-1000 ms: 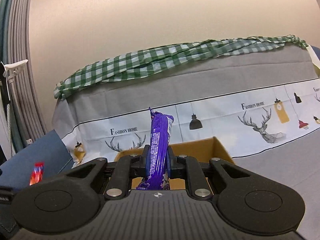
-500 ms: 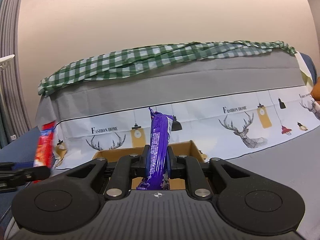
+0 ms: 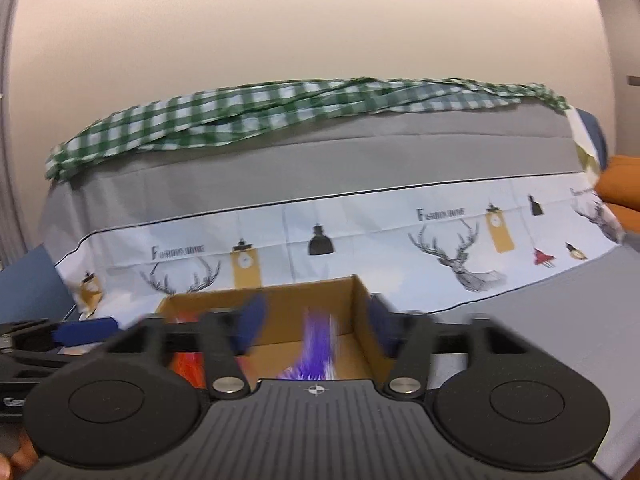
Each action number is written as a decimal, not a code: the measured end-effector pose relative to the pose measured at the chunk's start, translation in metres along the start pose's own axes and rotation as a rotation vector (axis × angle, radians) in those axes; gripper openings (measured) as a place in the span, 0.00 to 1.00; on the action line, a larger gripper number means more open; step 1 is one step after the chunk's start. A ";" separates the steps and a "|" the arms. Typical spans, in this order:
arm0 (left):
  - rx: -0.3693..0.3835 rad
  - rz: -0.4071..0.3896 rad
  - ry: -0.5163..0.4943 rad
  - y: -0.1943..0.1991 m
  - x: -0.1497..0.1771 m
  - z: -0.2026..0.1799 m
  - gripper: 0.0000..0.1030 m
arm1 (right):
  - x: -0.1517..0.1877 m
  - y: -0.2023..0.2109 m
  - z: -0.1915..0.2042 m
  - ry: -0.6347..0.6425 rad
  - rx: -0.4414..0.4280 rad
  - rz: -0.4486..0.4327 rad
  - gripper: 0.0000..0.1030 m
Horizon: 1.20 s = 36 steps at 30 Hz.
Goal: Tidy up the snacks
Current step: 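Carry both packets over the box and release them inside, then grasp the nut cake with left tool while right tool reaches for silver bar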
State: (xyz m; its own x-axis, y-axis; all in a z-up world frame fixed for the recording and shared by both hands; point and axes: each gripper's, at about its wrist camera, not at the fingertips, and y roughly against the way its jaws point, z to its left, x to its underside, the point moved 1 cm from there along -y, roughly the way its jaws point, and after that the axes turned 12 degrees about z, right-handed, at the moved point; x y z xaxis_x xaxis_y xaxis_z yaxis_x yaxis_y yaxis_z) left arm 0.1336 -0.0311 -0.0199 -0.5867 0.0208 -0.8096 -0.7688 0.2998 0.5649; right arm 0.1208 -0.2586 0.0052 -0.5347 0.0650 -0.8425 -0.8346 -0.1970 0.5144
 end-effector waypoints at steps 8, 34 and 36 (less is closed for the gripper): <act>-0.055 -0.021 0.052 0.014 -0.001 0.026 0.81 | 0.002 -0.003 0.022 0.028 -0.019 -0.002 0.63; -0.357 0.371 0.294 0.074 0.061 0.220 0.29 | 0.050 0.006 0.186 0.240 -0.474 0.095 0.24; -0.389 0.404 0.314 0.070 0.066 0.229 0.30 | 0.061 0.005 0.208 0.290 -0.509 0.128 0.24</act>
State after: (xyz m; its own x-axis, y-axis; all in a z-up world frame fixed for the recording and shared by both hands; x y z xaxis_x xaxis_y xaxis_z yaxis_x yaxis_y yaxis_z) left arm 0.0997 0.2100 -0.0704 -0.8504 -0.2380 -0.4692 -0.4734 -0.0427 0.8798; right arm 0.0563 -0.0524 -0.0106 -0.5088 -0.2458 -0.8251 -0.5595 -0.6340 0.5339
